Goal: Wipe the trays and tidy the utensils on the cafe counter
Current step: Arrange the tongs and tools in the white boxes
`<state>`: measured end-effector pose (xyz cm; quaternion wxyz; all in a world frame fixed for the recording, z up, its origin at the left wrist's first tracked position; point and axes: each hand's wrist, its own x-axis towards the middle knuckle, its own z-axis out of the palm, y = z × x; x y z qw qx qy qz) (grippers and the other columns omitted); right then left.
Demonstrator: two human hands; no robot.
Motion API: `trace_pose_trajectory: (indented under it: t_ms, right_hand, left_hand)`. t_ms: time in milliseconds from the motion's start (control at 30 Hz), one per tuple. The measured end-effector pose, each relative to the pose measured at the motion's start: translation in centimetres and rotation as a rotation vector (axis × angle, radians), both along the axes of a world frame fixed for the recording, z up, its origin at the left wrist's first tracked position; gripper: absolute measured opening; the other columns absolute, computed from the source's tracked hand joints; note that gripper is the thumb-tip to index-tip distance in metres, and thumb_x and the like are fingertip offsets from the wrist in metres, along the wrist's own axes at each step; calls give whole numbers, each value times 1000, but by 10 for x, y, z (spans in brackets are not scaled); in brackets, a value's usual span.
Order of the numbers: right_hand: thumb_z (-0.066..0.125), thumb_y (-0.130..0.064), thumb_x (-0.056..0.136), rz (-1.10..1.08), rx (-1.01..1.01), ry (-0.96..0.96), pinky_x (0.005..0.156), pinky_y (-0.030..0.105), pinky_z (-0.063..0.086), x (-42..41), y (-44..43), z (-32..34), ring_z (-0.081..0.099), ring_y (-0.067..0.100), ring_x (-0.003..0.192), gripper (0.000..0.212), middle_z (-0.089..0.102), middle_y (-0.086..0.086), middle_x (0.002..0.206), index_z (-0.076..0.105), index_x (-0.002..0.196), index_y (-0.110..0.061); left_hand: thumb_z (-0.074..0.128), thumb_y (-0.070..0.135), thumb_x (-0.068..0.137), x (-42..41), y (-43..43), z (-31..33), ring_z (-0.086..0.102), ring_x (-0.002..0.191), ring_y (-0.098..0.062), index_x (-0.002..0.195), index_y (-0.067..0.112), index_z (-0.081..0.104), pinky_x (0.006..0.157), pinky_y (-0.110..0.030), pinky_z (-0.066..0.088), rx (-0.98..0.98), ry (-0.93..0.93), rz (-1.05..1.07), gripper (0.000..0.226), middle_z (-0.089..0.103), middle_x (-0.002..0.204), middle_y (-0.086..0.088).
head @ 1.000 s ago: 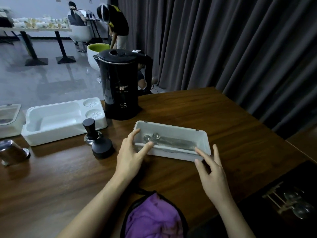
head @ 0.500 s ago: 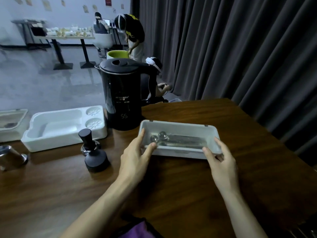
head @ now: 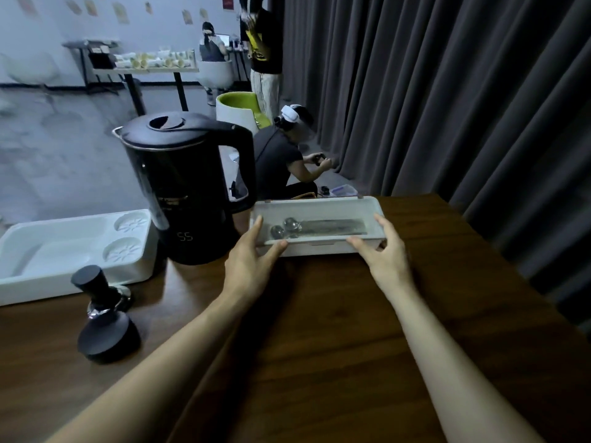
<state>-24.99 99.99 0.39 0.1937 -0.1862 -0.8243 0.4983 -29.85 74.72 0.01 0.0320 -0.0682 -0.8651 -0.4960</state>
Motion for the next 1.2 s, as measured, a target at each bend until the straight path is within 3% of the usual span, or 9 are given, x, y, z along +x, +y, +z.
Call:
trace_pose_trajectory:
  t_ms: [200,333,500,700,767,833,933,1033,1200]
  right_hand:
    - [77,-61,76,50,-14,-8,114,43,38,-32,18,-10,40,19,140,86,44,-6,154,41,150,-37]
    - [77,-56,79,99,-4,-2,113,38,36,-47,26,-12,38,19,142,85,43,-3,155,40,151,-32]
    - [74,-56,82,115,12,-20,107,33,34,-55,31,-20,37,21,143,82,41,-1,156,39,152,-31]
    - [70,-58,85,127,-12,-54,112,47,35,-58,27,-22,33,25,145,83,34,1,160,31,155,-36]
    - [70,-54,87,130,-34,-56,110,46,34,-57,23,-21,31,26,146,83,31,2,161,27,156,-37]
    - [69,-52,88,128,-35,-33,110,43,32,-55,20,-19,29,25,147,86,28,1,163,21,158,-37]
    - [67,-58,87,76,-39,-30,116,52,27,-49,14,-17,22,28,151,93,19,0,167,11,160,-39]
    - [56,-70,87,-52,-7,-4,117,60,28,-36,-4,-12,19,31,152,89,13,-1,168,11,158,-42]
    - [47,-62,97,-59,114,178,118,43,24,-9,-69,0,14,18,153,69,10,-6,168,23,157,-37]
  left_hand:
    - [60,73,82,-21,14,-4,62,122,-23,158,35,31,106,-46,49,-37,-15,42,90,66,131,-11]
    - [59,72,84,-25,22,-8,56,129,-22,158,35,32,109,-47,47,-47,9,78,87,58,144,-6]
    - [58,70,89,-30,24,-15,55,130,-19,157,39,32,110,-47,46,-52,5,84,80,55,145,0]
    - [59,58,95,-26,20,-14,48,137,-22,160,43,21,114,-45,41,-75,-1,36,77,50,152,-4]
    - [59,56,96,-19,17,-14,38,146,-19,160,47,10,119,-44,37,-87,-1,-14,81,35,163,3]
    - [59,57,96,-10,11,-15,38,146,-18,158,52,3,119,-45,36,-78,-17,-51,83,32,164,5]
    - [58,57,96,6,-8,-15,49,137,-15,155,59,3,115,-44,41,-51,-28,-62,81,44,158,5]
    - [56,62,92,27,-35,-13,41,144,-8,153,61,9,120,-45,36,2,-69,-83,77,35,162,12]
    - [58,63,91,68,-95,-9,43,140,0,151,62,18,119,-41,37,79,-99,-52,73,42,157,17]
